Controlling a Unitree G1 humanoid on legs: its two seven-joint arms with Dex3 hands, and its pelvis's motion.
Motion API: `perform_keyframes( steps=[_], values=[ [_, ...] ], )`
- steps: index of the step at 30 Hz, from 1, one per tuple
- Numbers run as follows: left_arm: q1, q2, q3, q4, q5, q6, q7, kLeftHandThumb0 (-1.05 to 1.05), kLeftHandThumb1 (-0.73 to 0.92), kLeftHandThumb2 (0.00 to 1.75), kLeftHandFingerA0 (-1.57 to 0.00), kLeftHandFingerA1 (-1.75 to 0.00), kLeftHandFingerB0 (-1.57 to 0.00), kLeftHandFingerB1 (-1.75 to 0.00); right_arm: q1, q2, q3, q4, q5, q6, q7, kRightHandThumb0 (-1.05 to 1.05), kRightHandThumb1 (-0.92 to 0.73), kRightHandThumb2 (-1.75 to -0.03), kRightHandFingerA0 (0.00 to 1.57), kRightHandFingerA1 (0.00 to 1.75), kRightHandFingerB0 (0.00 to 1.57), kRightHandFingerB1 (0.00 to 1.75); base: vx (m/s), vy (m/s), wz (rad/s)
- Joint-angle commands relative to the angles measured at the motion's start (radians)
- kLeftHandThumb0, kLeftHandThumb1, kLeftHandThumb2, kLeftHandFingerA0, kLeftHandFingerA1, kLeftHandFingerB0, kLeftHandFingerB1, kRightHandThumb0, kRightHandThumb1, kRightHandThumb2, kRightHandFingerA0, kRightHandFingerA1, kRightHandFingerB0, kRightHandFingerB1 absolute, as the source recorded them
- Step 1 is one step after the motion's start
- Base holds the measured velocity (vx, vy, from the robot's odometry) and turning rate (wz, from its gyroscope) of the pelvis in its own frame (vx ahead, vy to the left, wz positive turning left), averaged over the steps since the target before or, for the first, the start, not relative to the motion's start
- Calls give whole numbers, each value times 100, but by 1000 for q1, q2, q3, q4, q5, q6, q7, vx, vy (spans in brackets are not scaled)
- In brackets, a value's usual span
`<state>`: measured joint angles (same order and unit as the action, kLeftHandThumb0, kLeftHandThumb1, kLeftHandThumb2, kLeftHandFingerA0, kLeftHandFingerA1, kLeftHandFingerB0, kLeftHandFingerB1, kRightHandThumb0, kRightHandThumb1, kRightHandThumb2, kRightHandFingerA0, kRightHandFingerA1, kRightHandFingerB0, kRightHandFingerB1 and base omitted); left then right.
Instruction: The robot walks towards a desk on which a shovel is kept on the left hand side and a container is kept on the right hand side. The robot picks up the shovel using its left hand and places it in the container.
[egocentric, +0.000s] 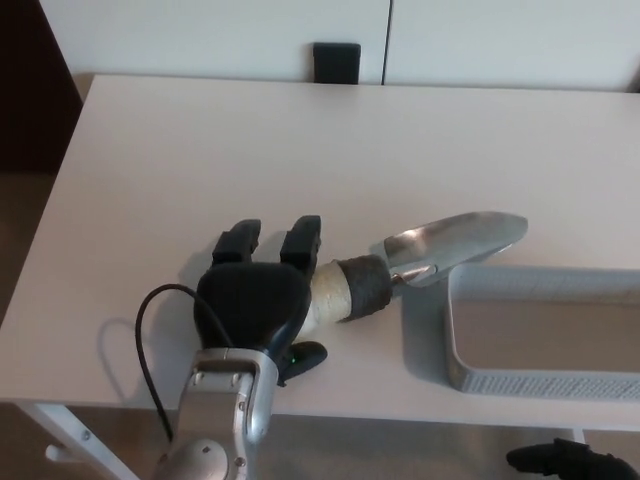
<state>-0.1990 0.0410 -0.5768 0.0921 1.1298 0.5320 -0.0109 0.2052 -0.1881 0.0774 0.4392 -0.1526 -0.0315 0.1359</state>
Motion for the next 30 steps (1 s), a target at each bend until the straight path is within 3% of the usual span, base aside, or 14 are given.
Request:
perform_keyframes(
  steps=[1, 2, 4, 5, 7, 8, 9, 11, 12, 13, 17, 23, 27, 30],
  values=[
    [-22, -9, 18, 44, -38, 21, -31, -38, 33, 90, -2, -56, 0, -54, 16, -10, -2, -32, 0, 39, -3, -22, -39, -58, 68, 60, 54, 55, 0, 0, 0],
    [-34, -7, 23, 43, -59, 13, -68, -69, 47, 79, -20, -67, -3, -50, 15, -10, -4, -26, 5, 30, 1, -22, -39, -58, 68, 60, 54, 56, 0, 0, 0],
    [-60, -6, 46, 50, -131, -13, -144, -65, 50, 83, -35, -68, -11, -52, 10, -11, -5, -9, 5, 16, 0, -22, -38, -58, 68, 60, 54, 56, 0, 0, 0],
    [-69, -3, 54, 57, -151, -22, -158, -61, 65, 59, -57, -69, -24, -46, 8, -9, -4, -8, 5, 16, -1, -22, -38, -58, 69, 61, 54, 56, 0, 0, 0],
    [-110, 27, 96, 99, -287, -133, -244, -52, 69, 62, -119, -77, -44, -37, 5, -9, 0, -9, 2, 23, 1, -20, -39, -58, 69, 59, 54, 55, 0, 0, 0],
    [-126, 36, 112, 119, -334, -171, -280, -52, 69, 62, -119, -77, -44, -37, 5, -10, 2, -10, 2, 24, 5, -20, -39, -58, 69, 59, 54, 55, 0, 0, 0],
    [-149, 47, 150, 149, -429, -214, -366, -48, 68, 62, -112, -53, -51, -37, 2, -6, -3, -8, 13, 28, 9, -10, -41, -51, 68, 56, 54, 51, 0, 0, 0],
    [-189, 37, 229, 241, -560, -237, -480, -45, 68, 62, -93, -52, -56, -37, -2, 4, -14, -3, 36, 26, 22, -9, -42, -52, 65, 56, 52, 51, 0, 0, 0],
    [-214, 36, 257, 288, -601, -231, -538, -44, 62, 94, -88, -69, -53, -56, -4, 5, -13, -4, 37, 29, 24, -10, -42, -52, 65, 56, 53, 52, 0, 0, 0],
    [-235, 44, 265, 332, -613, -244, -572, -26, 79, 65, -108, -54, -69, -40, -5, 6, -14, -3, 38, 28, 23, -10, -43, -51, 67, 57, 53, 52, 0, 0, 0],
    [-283, 79, 273, 450, -612, -322, -610, -20, 79, 67, -145, -64, -107, -55, -15, 8, -17, -9, 41, 30, 28, -9, -42, -51, 68, 57, 54, 52, 0, 0, 0],
    [-284, 82, 314, 502, -621, -397, -526, -18, 75, 75, -129, -75, -117, -76, -23, -1, -16, -24, 42, 38, 47, -9, -43, -51, 68, 58, 54, 52, 0, 0, 0],
    [-265, 48, 373, 488, -646, -354, -464, -29, 79, 65, -143, -99, -109, -88, -22, 0, -13, -39, 32, 58, 41, -10, -43, -51, 71, 58, 56, 52, 0, 0, 0],
    [-247, 16, 431, 469, -680, -347, -406, -27, 80, 66, -151, -93, -113, -90, -22, 0, -13, -36, 33, 54, 44, -11, -42, -51, 71, 59, 56, 53, 0, 0, 0]
  ],
)
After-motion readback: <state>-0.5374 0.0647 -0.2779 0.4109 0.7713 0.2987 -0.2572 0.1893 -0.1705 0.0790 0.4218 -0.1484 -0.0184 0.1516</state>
